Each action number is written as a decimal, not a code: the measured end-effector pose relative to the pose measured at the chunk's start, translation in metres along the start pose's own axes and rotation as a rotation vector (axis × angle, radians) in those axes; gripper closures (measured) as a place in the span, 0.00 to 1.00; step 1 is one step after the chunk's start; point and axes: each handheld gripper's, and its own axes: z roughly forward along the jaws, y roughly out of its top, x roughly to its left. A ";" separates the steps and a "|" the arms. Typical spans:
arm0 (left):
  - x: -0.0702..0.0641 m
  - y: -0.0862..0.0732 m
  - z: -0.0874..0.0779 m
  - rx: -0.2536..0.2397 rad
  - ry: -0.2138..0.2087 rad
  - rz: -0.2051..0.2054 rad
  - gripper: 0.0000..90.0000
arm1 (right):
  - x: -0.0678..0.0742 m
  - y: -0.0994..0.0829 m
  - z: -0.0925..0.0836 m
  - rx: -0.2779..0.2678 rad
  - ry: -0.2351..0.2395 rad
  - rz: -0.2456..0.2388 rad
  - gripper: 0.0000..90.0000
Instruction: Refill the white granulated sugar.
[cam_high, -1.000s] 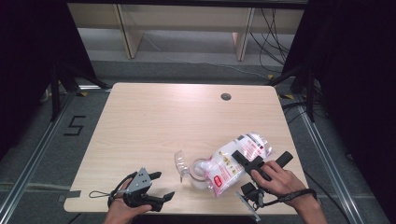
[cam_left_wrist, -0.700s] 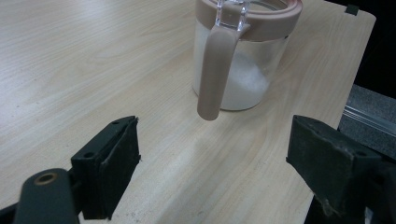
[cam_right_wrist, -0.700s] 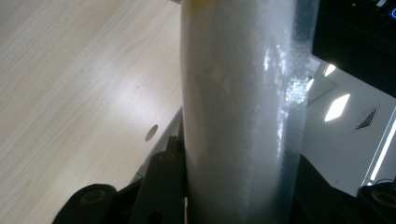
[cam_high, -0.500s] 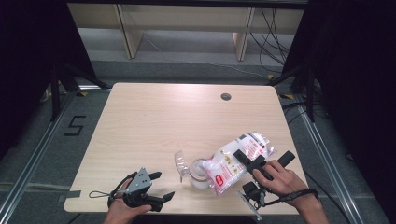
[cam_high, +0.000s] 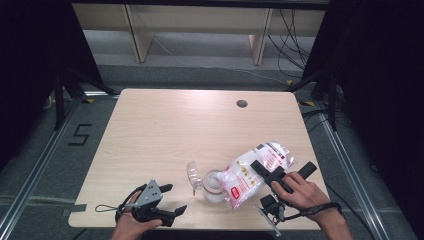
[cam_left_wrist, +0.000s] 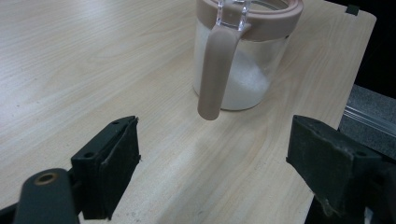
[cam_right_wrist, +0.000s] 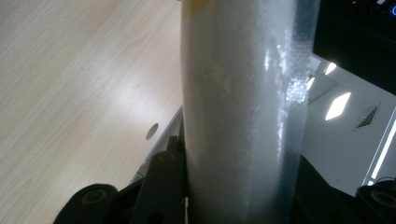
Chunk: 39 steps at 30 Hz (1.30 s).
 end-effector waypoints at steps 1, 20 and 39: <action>0.000 0.000 0.000 0.000 0.000 -0.001 0.18 | -0.001 0.000 0.000 0.002 0.001 -0.005 0.82; 0.000 0.000 0.000 0.006 0.001 0.008 0.18 | 0.000 0.002 0.000 -0.006 0.003 0.002 0.82; 0.000 0.000 -0.001 0.009 0.001 0.012 0.18 | 0.000 0.002 0.000 -0.008 0.004 0.001 0.83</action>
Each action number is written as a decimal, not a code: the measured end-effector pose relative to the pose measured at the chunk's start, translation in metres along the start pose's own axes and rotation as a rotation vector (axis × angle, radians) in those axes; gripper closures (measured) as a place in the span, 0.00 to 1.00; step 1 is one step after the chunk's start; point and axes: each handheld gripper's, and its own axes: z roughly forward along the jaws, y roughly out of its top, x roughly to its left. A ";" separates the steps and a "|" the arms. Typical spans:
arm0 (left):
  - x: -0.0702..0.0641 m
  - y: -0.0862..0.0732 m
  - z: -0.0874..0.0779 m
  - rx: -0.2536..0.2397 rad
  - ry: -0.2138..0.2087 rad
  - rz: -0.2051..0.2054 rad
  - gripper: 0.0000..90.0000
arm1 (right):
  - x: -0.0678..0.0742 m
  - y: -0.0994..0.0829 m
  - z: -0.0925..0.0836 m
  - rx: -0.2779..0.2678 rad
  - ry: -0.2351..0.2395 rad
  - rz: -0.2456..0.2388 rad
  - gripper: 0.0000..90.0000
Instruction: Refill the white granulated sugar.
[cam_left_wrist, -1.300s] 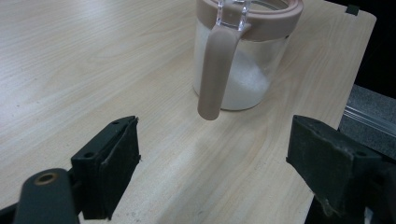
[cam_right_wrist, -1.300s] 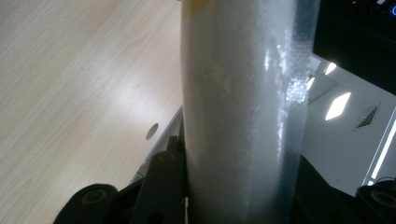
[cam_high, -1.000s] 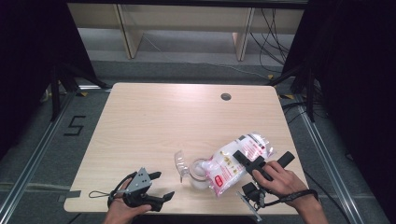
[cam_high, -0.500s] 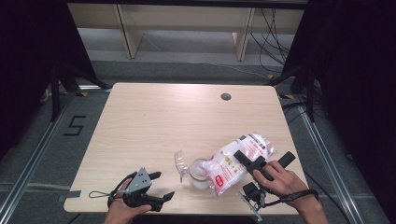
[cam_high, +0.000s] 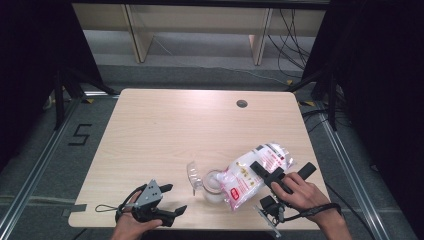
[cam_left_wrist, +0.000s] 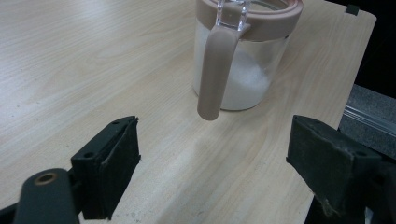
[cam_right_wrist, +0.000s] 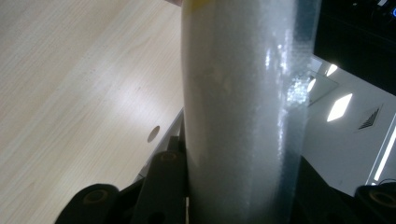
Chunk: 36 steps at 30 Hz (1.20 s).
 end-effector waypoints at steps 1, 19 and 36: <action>0.000 0.000 0.000 0.000 0.001 0.000 0.18 | 0.000 0.000 0.000 -0.001 0.001 0.001 0.83; -0.001 0.000 0.000 -0.009 0.002 -0.006 0.18 | -0.001 -0.002 -0.002 0.010 -0.001 -0.006 0.83; -0.001 0.000 0.000 -0.009 0.001 -0.006 0.18 | -0.001 -0.005 -0.005 -0.012 0.005 0.035 0.84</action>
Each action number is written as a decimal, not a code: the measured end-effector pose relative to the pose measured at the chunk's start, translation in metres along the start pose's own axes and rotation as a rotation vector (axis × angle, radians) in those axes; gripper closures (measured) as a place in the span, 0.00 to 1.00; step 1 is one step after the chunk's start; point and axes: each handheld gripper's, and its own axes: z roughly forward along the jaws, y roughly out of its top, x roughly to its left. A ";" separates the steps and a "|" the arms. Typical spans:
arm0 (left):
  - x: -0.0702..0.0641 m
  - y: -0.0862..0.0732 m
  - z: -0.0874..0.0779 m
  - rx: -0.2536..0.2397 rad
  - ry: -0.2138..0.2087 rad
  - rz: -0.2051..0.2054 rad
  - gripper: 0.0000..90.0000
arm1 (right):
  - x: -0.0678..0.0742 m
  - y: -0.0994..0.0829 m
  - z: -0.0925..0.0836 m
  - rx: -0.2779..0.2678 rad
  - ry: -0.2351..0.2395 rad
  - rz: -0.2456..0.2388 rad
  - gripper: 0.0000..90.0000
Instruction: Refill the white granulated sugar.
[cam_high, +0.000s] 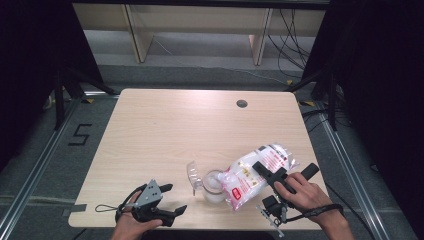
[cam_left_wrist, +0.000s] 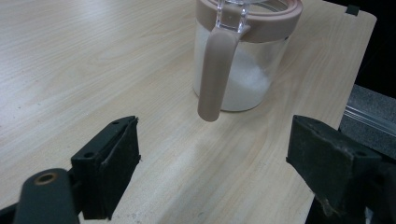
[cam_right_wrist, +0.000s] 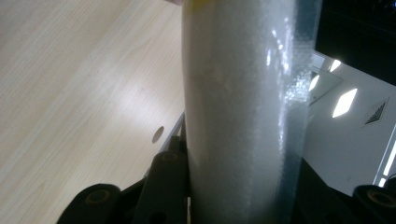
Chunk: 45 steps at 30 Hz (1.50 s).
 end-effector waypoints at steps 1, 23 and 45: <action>0.000 0.000 0.000 0.006 0.001 0.005 0.18 | 0.001 0.000 0.000 0.000 0.003 0.020 0.84; 0.002 0.000 0.002 0.022 0.011 0.012 0.18 | 0.022 0.000 -0.003 -0.090 0.034 0.224 0.84; 0.002 0.000 0.001 0.015 0.005 0.006 0.18 | 0.030 -0.014 0.013 -0.228 0.024 0.498 0.85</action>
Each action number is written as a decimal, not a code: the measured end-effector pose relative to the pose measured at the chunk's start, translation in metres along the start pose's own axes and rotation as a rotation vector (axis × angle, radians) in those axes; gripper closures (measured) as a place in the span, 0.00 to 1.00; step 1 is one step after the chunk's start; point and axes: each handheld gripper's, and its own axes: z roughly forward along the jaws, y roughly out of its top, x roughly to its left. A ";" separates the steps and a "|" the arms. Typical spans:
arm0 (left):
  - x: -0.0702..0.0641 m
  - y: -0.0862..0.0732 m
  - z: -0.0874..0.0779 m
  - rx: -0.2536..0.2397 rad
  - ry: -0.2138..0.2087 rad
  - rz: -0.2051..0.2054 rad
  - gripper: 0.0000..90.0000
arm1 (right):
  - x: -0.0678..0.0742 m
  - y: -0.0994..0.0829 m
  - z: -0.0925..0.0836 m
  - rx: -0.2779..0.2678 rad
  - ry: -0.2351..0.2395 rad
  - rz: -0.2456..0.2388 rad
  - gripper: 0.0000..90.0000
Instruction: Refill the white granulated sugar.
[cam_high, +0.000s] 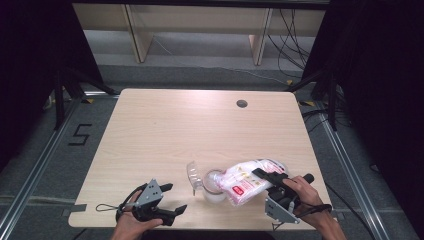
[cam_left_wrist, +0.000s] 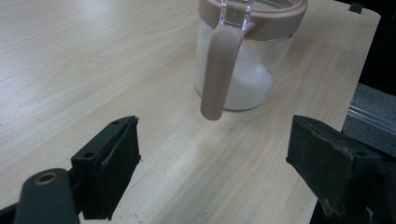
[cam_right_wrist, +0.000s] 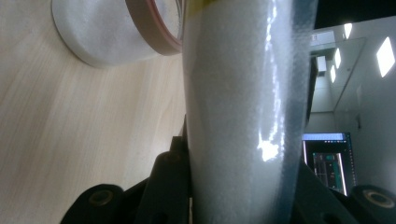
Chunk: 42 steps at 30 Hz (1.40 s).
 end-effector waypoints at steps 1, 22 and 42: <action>0.000 0.000 0.000 0.000 0.000 0.000 0.18 | 0.002 -0.001 0.000 0.004 0.007 0.028 0.85; 0.000 0.001 -0.001 -0.001 0.004 0.013 0.18 | 0.005 -0.014 0.006 -0.043 0.007 0.262 0.86; 0.000 0.001 0.000 -0.002 0.000 0.012 0.18 | 0.008 -0.028 0.024 -0.100 0.015 0.481 0.86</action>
